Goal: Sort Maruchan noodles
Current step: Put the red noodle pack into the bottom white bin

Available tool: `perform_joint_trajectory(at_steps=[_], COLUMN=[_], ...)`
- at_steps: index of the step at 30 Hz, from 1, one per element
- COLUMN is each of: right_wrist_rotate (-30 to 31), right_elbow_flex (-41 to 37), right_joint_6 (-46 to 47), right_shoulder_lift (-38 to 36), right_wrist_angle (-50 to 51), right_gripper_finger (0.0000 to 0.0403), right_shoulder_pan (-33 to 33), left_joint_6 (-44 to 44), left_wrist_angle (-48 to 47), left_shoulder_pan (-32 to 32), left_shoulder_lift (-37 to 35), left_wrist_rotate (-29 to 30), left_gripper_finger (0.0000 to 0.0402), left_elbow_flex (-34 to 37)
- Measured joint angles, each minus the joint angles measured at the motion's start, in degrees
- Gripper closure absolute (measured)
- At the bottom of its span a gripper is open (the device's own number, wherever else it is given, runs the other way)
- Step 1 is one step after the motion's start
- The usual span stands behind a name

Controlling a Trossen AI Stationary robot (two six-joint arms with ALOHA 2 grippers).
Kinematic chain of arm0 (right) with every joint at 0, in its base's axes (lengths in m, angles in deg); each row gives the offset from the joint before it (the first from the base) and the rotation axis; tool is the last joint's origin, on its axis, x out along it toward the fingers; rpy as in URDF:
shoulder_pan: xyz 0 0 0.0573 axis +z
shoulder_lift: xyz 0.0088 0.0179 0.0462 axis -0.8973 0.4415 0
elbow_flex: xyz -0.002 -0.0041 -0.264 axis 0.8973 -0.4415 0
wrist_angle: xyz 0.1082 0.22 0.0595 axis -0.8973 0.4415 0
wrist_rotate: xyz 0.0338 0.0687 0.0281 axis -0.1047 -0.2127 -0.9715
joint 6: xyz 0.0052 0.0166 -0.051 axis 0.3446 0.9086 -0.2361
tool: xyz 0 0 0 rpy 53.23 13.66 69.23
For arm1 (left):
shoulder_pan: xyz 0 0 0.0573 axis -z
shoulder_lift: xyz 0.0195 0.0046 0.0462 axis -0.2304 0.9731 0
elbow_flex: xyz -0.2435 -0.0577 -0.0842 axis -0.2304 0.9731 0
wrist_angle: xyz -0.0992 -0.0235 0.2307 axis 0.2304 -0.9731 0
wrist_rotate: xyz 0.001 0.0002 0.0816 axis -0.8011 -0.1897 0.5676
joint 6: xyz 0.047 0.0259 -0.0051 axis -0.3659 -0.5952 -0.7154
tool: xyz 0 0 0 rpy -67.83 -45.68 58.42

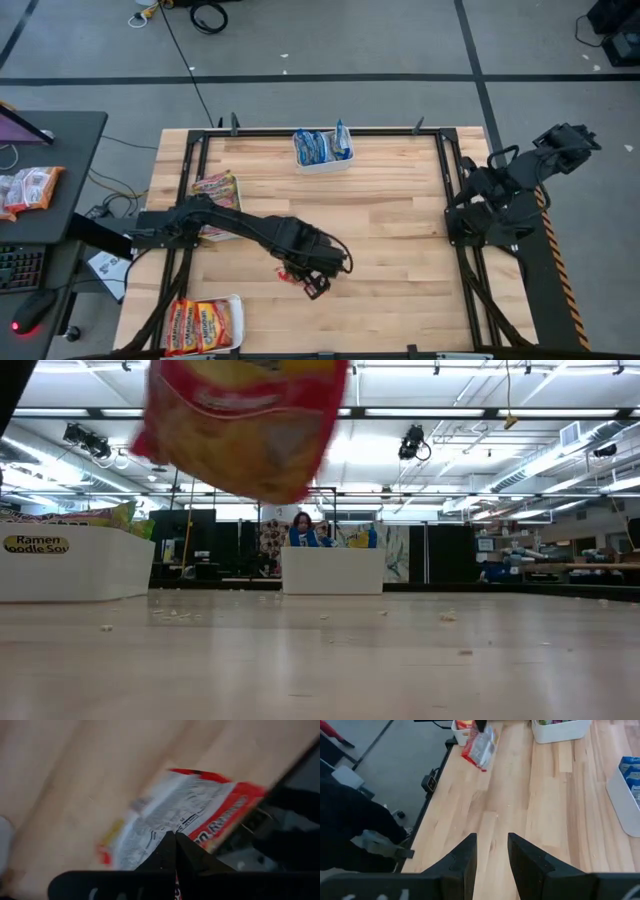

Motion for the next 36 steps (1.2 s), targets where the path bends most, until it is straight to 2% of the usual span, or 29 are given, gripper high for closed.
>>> perform_joint_trajectory(at_steps=[9, 12, 14, 18, 21, 26, 31, 36], right_wrist_rotate=[-1.6, -1.8, -1.2, 2.1, 4.4, 6.4, 5.8, 5.7], right_elbow_flex=[0.0, 0.0, 0.0, 0.0, 0.0, 0.0, 0.0, 0.0], right_joint_6=[4.4, 4.9, 5.7, 6.4, 7.0, 10.4, 11.9, 11.0], right_shoulder_lift=[1.2, 1.4, 1.4, 1.8, 2.1, 3.2, 4.5, 5.6], right_wrist_angle=[2.5, 3.2, 3.4, 3.4, 3.2, 3.1, 3.0, 3.0], right_gripper_finger=[0.0287, 0.0287, 0.0287, 0.0287, 0.0287, 0.0287, 0.0287, 0.0287], right_shoulder_pan=[0.0, 0.0, 0.0, 0.0, 0.0, 0.0, 0.0, 0.0], left_joint_6=[-11.0, -13.1, -14.6, -16.6, -16.7, -21.3, -28.0, -41.6], left_wrist_angle=[1.8, 4.5, 10.1, 22.9, 31.6, 39.5, 39.9, 45.6], left_shoulder_pan=[-0.3, 0.3, 0.6, 1.1, 0.9, -0.3, -1.5, -1.1], left_shoulder_lift=[3.2, 4.4, 4.4, 4.6, 4.5, 4.6, 4.5, 4.5], left_wrist_rotate=[18.1, 23.8, 24.5, 22.7, 18.6, 10.6, 4.1, 4.2], left_gripper_finger=[0.0401, 0.0399, 0.0398, 0.0396, 0.0395, 0.0375, 0.0304, 0.0212], left_elbow_flex=[0.5, 2.9, 7.0, 17.1, 22.7, 25.7, 25.7, 25.0])
